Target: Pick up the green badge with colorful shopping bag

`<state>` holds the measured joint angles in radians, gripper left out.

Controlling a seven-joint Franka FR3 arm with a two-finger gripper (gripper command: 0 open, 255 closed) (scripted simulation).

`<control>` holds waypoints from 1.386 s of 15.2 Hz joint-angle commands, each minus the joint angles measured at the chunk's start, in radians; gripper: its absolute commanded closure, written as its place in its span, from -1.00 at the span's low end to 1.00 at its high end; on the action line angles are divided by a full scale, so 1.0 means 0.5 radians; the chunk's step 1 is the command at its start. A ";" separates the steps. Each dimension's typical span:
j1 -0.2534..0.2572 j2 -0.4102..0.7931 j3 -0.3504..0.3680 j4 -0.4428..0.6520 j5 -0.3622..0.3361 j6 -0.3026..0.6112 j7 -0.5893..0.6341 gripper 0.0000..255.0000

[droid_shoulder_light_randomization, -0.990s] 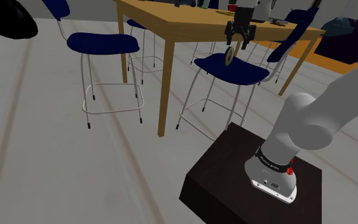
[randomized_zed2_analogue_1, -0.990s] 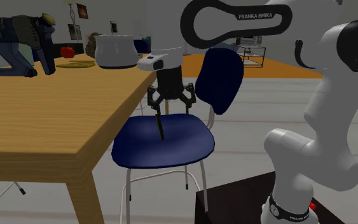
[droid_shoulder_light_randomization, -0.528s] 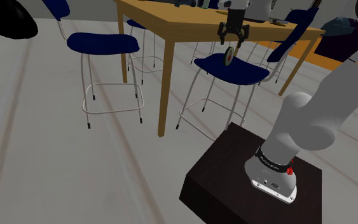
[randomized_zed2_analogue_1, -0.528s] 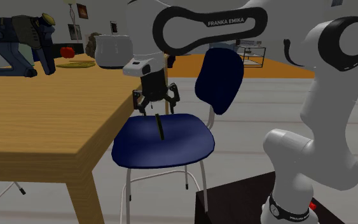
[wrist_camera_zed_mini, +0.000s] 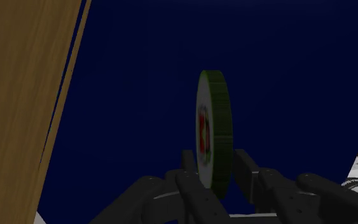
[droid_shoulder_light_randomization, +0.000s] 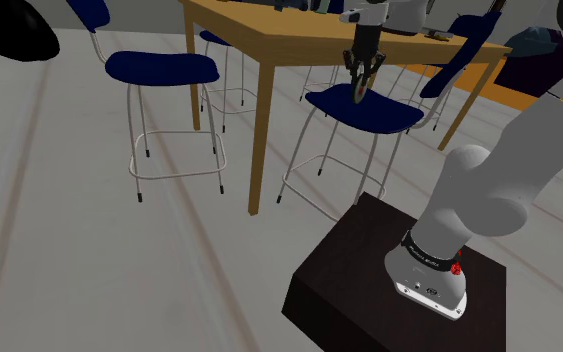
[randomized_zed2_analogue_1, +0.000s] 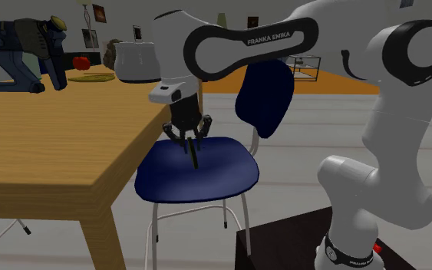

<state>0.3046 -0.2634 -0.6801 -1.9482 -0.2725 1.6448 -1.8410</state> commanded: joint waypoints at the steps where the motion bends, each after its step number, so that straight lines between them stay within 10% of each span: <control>1: 0.000 0.009 -0.003 -0.004 -0.001 0.008 0.000 1.00; 21: 0.019 0.052 0.022 0.367 0.034 -0.324 -0.054 1.00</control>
<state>0.3133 -0.2419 -0.6682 -1.7806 -0.2578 1.4945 -1.8641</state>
